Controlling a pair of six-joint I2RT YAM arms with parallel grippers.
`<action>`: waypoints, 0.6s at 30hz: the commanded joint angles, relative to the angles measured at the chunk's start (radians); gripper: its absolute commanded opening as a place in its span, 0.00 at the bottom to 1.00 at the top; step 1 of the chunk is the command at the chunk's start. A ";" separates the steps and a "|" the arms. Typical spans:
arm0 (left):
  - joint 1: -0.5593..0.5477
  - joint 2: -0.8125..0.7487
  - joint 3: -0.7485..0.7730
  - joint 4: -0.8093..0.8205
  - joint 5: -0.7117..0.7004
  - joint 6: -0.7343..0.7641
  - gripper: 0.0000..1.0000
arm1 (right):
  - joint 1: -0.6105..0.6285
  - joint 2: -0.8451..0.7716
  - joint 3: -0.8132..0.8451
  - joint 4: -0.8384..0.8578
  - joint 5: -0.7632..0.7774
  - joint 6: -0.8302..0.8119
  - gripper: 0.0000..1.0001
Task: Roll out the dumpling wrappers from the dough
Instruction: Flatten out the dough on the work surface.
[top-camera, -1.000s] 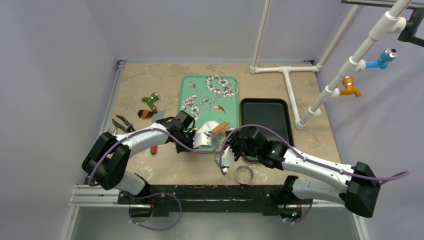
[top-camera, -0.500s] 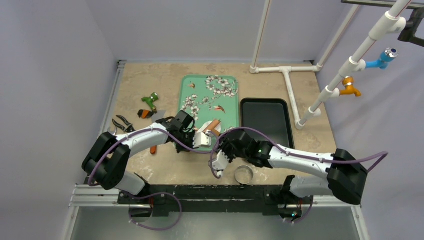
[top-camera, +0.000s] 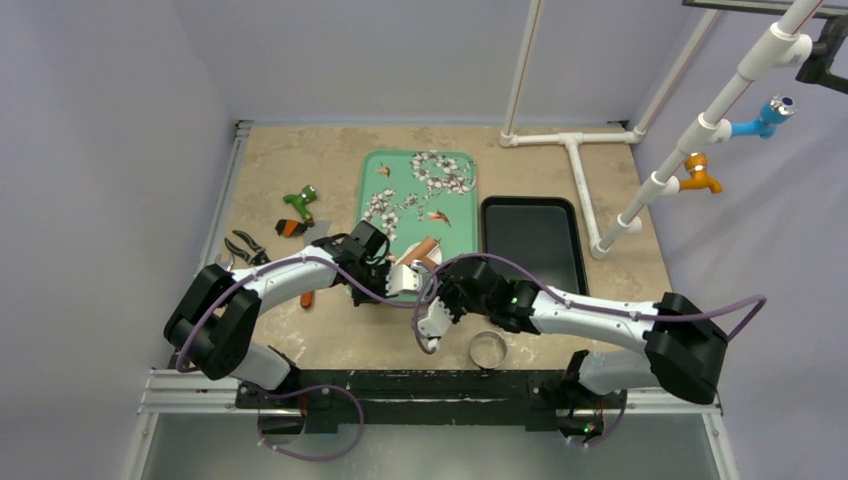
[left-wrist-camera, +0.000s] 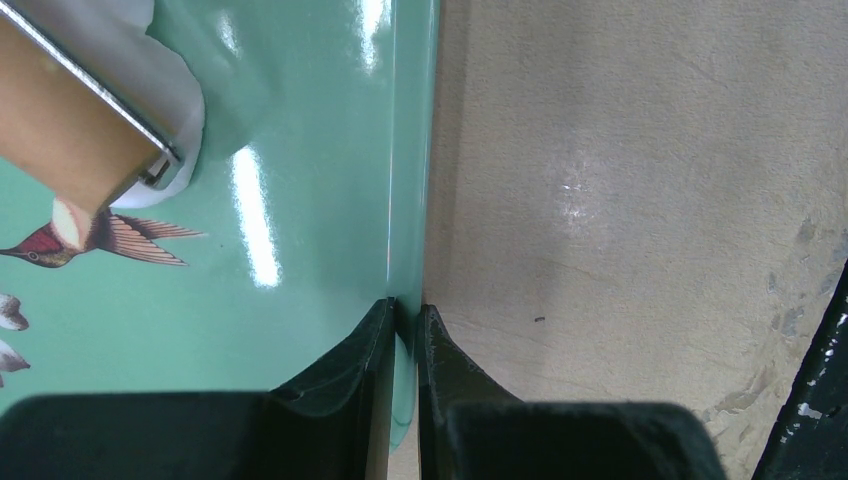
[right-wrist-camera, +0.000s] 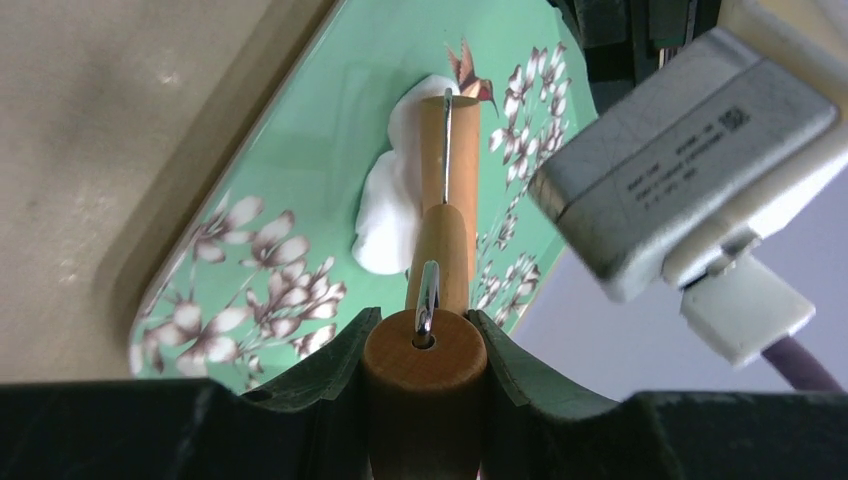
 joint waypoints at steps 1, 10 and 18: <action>0.011 0.017 -0.020 -0.097 -0.002 -0.032 0.00 | -0.004 -0.101 -0.034 -0.169 0.044 -0.002 0.00; 0.010 0.018 -0.021 -0.098 -0.002 -0.031 0.00 | -0.003 0.038 0.022 -0.093 0.047 -0.016 0.00; 0.011 0.017 -0.022 -0.097 -0.003 -0.033 0.00 | 0.003 0.027 0.040 -0.191 0.050 0.011 0.00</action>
